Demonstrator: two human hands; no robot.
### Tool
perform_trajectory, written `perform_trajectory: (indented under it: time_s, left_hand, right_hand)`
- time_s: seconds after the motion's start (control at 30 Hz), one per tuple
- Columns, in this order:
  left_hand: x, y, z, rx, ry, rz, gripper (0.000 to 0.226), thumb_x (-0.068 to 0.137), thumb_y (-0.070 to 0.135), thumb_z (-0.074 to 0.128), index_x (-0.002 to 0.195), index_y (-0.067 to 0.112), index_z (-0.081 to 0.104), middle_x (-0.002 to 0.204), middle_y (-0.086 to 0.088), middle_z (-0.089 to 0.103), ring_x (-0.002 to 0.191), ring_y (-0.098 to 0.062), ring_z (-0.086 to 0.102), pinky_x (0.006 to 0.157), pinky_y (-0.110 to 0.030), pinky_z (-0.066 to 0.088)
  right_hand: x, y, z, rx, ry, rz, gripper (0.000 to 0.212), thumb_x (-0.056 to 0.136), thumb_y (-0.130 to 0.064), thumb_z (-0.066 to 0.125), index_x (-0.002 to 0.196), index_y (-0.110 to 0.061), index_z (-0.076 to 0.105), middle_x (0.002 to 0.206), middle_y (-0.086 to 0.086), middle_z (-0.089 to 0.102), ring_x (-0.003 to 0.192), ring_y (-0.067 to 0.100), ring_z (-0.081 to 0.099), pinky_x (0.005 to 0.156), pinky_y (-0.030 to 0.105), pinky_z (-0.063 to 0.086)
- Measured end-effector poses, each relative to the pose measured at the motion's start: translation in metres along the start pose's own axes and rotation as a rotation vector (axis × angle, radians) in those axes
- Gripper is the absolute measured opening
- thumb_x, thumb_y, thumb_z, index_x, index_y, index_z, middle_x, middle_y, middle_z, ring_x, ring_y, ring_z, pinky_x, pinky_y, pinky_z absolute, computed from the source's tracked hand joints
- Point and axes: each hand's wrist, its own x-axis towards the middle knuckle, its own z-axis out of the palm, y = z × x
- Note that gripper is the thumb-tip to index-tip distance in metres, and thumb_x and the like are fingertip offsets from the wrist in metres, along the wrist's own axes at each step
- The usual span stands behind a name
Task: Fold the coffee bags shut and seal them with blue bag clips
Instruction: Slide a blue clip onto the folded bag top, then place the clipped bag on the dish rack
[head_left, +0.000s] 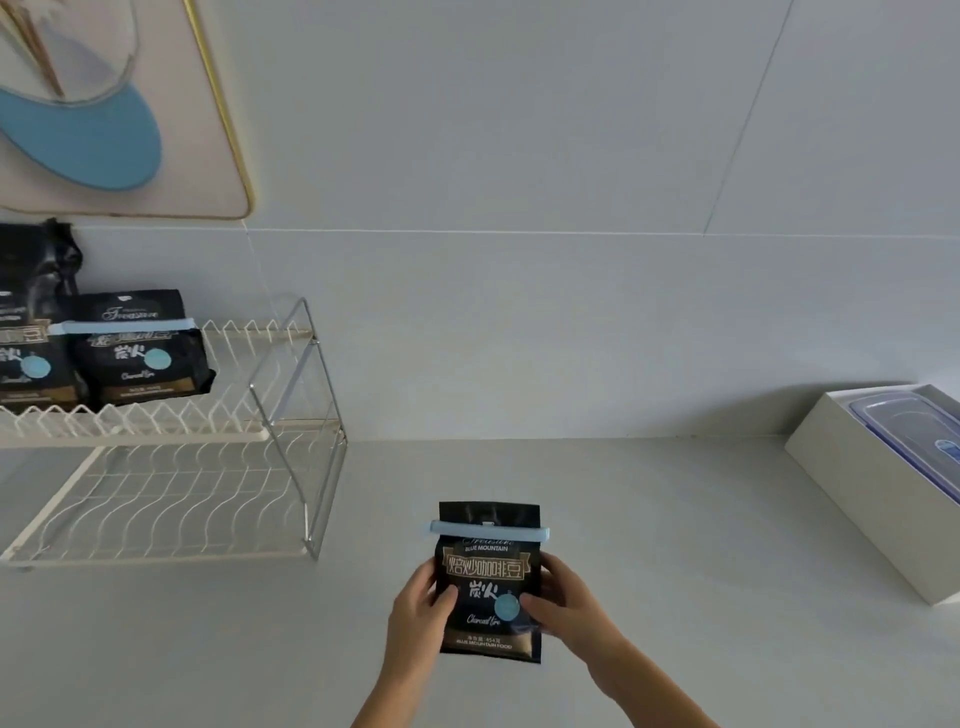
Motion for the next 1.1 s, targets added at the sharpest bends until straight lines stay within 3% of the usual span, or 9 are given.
perform_trajectory:
  time_s: [0.07, 0.23, 0.33, 0.47, 0.67, 0.8, 0.93, 1.03, 1.1]
  left_hand:
    - [-0.002, 0.027, -0.023, -0.030, 0.043, 0.110, 0.030, 0.091, 0.010, 0.054, 0.119, 0.018, 0.057, 0.115, -0.005, 0.067, 0.106, -0.020, 0.063, 0.088, -0.045, 0.055]
    - [-0.006, 0.110, -0.096, -0.115, 0.135, 0.447, 0.038, 0.091, 0.008, 0.053, 0.113, 0.039, 0.058, 0.111, 0.026, 0.065, 0.107, 0.011, 0.057, 0.072, -0.001, 0.047]
    - [-0.010, 0.155, -0.145, -0.119, 0.176, 0.641, 0.042, 0.092, 0.006, 0.052, 0.121, 0.037, 0.053, 0.120, 0.033, 0.055, 0.112, 0.020, 0.047, 0.076, 0.005, 0.041]
    - [0.002, 0.199, -0.211, -0.112, 0.194, 0.721, 0.043, 0.093, 0.015, 0.052, 0.119, 0.048, 0.048, 0.114, 0.045, 0.055, 0.110, 0.024, 0.045, 0.075, 0.007, 0.039]
    - [0.051, 0.211, -0.287, -0.086, 0.239, 0.541, 0.034, 0.093, 0.025, 0.051, 0.116, 0.050, 0.050, 0.100, 0.042, 0.058, 0.104, 0.012, 0.052, 0.081, -0.009, 0.042]
    - [0.094, 0.196, -0.322, -0.058, 0.216, 0.338, 0.047, 0.094, 0.025, 0.050, 0.139, 0.020, 0.039, 0.145, 0.002, 0.043, 0.132, -0.016, 0.040, 0.107, -0.032, 0.030]
    - [0.124, 0.205, -0.325, -0.037, -0.015, 0.267, 0.069, 0.075, 0.045, 0.069, 0.135, 0.027, 0.039, 0.149, -0.010, 0.037, 0.135, -0.024, 0.036, 0.115, -0.038, 0.025]
    - [0.138, 0.193, -0.320, 0.081, -0.031, 0.194, 0.061, 0.090, 0.039, 0.052, 0.144, 0.024, 0.027, 0.151, -0.004, 0.032, 0.135, -0.020, 0.036, 0.111, -0.038, 0.028]
    - [0.143, 0.176, -0.316, 0.096, -0.031, 0.158, 0.049, 0.094, 0.031, 0.049, 0.140, 0.022, 0.035, 0.146, -0.002, 0.042, 0.118, -0.010, 0.050, 0.104, -0.033, 0.034]
  right_hand:
    - [0.006, -0.028, 0.017, -0.027, 0.013, -0.115, 0.043, 0.087, 0.009, 0.053, 0.125, -0.012, 0.048, 0.115, 0.010, 0.065, 0.111, 0.025, 0.060, 0.090, 0.042, 0.054]
    - [0.021, -0.127, 0.074, -0.075, -0.006, -0.441, 0.050, 0.087, 0.011, 0.052, 0.120, -0.027, 0.054, 0.118, -0.001, 0.062, 0.115, 0.009, 0.055, 0.087, 0.026, 0.051]
    - [0.034, -0.188, 0.114, -0.098, 0.016, -0.626, 0.044, 0.086, 0.010, 0.055, 0.120, -0.019, 0.053, 0.118, 0.011, 0.049, 0.117, 0.025, 0.048, 0.097, 0.040, 0.048]
    - [0.056, -0.257, 0.172, -0.086, -0.117, -0.771, 0.047, 0.088, 0.003, 0.057, 0.123, -0.027, 0.052, 0.127, 0.011, 0.048, 0.120, 0.020, 0.050, 0.089, 0.023, 0.051]
    - [0.104, -0.295, 0.243, -0.173, -0.084, -0.771, 0.060, 0.090, 0.002, 0.053, 0.104, -0.057, 0.046, 0.123, -0.003, 0.046, 0.116, 0.010, 0.048, 0.077, 0.011, 0.050]
    - [0.147, -0.288, 0.268, -0.367, -0.049, -0.668, 0.040, 0.092, -0.006, 0.051, 0.123, -0.032, 0.049, 0.129, 0.002, 0.046, 0.119, 0.014, 0.045, 0.076, 0.006, 0.047]
    - [0.174, -0.275, 0.266, -0.673, 0.161, -0.509, 0.042, 0.095, -0.022, 0.048, 0.136, -0.017, 0.040, 0.144, 0.008, 0.036, 0.131, 0.026, 0.030, 0.111, 0.038, 0.031]
    - [0.175, -0.268, 0.262, -0.741, 0.124, -0.458, 0.046, 0.096, -0.028, 0.045, 0.141, -0.025, 0.034, 0.154, 0.004, 0.018, 0.141, 0.029, 0.013, 0.114, 0.044, 0.020]
    - [0.174, -0.269, 0.266, -0.684, 0.108, -0.481, 0.048, 0.094, -0.022, 0.050, 0.139, -0.019, 0.034, 0.148, 0.006, 0.026, 0.137, 0.029, 0.024, 0.114, 0.046, 0.027]
